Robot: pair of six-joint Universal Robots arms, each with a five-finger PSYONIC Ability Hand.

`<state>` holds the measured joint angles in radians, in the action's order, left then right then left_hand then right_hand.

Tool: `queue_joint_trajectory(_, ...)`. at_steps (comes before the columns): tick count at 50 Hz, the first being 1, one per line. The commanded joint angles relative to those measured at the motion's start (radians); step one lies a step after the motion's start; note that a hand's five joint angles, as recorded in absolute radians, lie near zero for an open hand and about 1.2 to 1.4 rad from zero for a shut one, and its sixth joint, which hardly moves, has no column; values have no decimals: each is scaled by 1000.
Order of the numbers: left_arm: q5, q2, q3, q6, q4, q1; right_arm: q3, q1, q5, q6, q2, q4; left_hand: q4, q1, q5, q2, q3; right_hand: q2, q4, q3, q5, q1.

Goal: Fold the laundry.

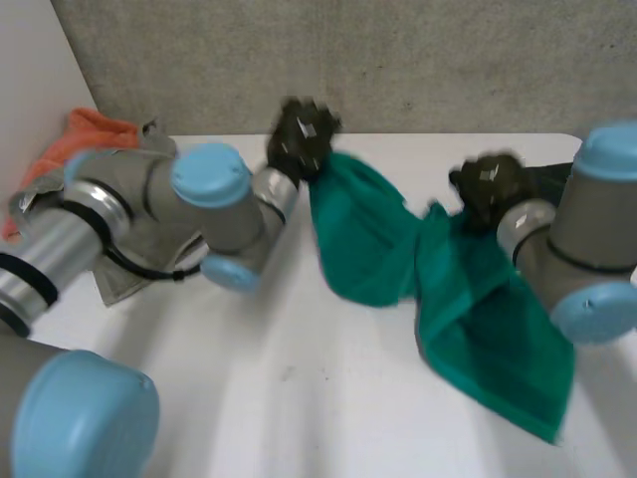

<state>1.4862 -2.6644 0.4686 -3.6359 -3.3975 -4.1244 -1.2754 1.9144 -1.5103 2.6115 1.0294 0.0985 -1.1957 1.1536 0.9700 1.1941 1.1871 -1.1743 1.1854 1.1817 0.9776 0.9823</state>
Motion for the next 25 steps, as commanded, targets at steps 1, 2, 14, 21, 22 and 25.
queue_joint_trajectory(1,63,156,2,5,-83,-59,191,1,-56,-123,47,75,-201,243,252,202,209,-222,211,215,244,414)
queue_joint_trajectory(2,66,193,14,6,-83,-68,205,0,-51,-125,73,105,-201,243,252,202,209,-222,211,215,244,414)
queue_joint_trajectory(14,57,547,557,57,-88,-132,12,-11,96,-134,225,40,-201,243,252,202,209,-222,211,215,244,414)
queue_joint_trajectory(21,60,684,965,54,-49,-159,-185,-11,183,-152,290,-268,-201,243,252,202,209,-222,211,215,244,414)
queue_joint_trajectory(22,62,692,999,54,-46,-160,-199,-11,189,-160,288,-295,-201,243,252,202,209,-222,211,215,244,414)
queue_joint_trajectory(25,65,705,1094,54,-31,-177,-262,-11,183,-212,275,-381,-201,243,252,202,209,-222,211,215,244,414)
